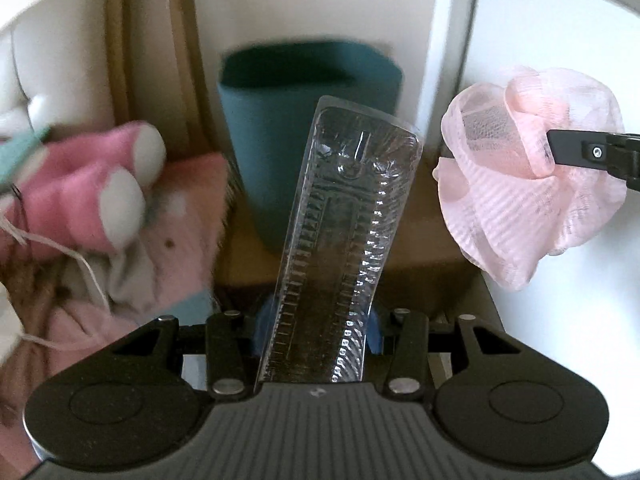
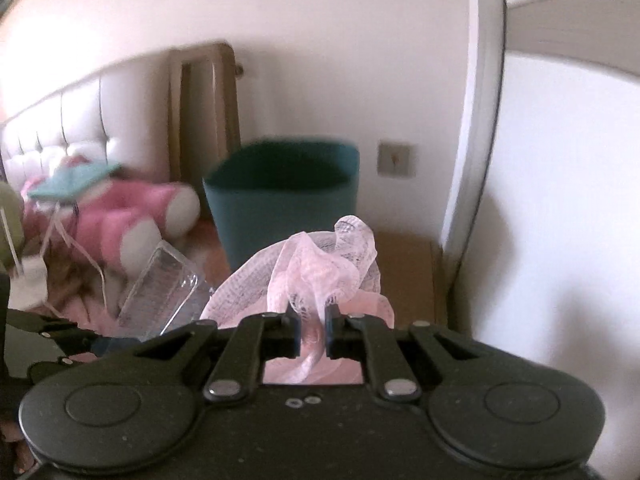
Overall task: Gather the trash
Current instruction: 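Lift both held items up over the teal wastebasket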
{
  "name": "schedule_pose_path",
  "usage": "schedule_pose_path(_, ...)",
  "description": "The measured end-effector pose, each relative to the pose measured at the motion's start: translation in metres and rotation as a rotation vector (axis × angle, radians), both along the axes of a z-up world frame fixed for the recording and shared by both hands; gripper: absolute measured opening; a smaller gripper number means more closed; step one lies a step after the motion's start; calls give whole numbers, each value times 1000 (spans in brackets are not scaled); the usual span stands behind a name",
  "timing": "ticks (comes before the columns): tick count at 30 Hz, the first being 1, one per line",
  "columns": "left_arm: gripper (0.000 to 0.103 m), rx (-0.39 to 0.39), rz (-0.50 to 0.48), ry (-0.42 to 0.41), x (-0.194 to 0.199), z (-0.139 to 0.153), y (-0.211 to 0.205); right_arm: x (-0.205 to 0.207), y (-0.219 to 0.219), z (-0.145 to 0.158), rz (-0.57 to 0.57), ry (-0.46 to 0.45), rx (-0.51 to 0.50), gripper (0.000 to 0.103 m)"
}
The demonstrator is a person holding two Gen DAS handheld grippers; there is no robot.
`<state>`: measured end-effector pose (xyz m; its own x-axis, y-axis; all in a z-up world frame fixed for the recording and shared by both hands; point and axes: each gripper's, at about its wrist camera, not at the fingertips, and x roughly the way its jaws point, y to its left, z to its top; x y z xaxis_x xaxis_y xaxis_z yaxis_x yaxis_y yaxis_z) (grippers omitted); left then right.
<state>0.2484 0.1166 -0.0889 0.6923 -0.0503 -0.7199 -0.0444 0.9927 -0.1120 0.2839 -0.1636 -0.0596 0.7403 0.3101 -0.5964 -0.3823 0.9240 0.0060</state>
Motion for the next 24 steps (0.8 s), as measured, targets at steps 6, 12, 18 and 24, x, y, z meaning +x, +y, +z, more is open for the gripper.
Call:
schedule_pose_path(6,45,-2,62,-81,22,69,10,40,11,55,47,-72,23,9)
schedule_pose_path(12,46,-45,92,-129,63,103,27,79,22,85,80,-115,7,9)
schedule_pose_path(18,46,-28,49,-147,126,117,51,119,50,83,43,-120,-29,9)
schedule_pose_path(24,46,-42,-11,-114,197,104,66,170,81,61,-5,-77,-61,9)
